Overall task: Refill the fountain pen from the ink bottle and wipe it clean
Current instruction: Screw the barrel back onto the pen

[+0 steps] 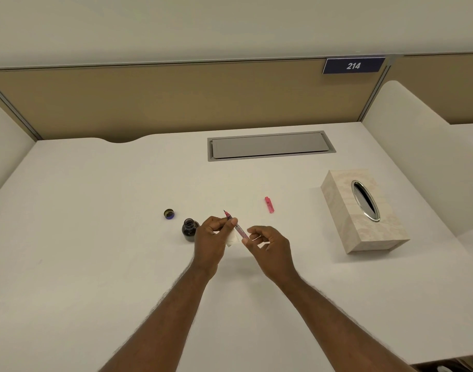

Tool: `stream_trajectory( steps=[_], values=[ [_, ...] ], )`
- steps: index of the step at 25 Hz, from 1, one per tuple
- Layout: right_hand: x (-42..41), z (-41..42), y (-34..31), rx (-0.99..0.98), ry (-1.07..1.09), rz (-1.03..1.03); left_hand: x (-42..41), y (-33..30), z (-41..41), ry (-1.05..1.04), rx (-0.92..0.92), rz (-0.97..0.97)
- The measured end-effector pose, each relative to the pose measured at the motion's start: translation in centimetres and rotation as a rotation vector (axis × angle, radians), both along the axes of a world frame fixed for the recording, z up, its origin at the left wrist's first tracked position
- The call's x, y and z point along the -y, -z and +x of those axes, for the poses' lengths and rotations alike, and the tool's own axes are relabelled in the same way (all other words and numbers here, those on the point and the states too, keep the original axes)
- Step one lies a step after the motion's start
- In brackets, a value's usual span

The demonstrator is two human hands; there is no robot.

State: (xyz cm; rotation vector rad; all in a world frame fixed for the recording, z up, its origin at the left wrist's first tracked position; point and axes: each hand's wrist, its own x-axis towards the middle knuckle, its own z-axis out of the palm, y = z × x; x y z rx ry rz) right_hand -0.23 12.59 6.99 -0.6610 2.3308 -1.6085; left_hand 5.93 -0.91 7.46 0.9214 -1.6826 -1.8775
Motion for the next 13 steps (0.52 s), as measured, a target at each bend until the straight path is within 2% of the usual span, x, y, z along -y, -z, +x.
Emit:
stream_trajectory(
  steps=[3, 6, 9, 13],
  values=[
    [0.3, -0.1, 0.1, -0.180, -0.035, 0.038, -0.5, 0.1, -0.1, 0.008, 0.019, 0.012],
    [0.5, -0.1, 0.4, -0.272, -0.024, 0.081, -0.5, 0.1, 0.0, 0.002, 0.031, 0.009],
    [0.5, -0.2, 0.9, -0.285, 0.040, 0.076, -0.3, 0.1, 0.2, 0.012, 0.064, -0.020],
    [0.1, -1.3, 1.9, -0.208, 0.189, 0.067, -0.3, 0.2, 0.7, 0.007, 0.111, -0.060]
  ],
)
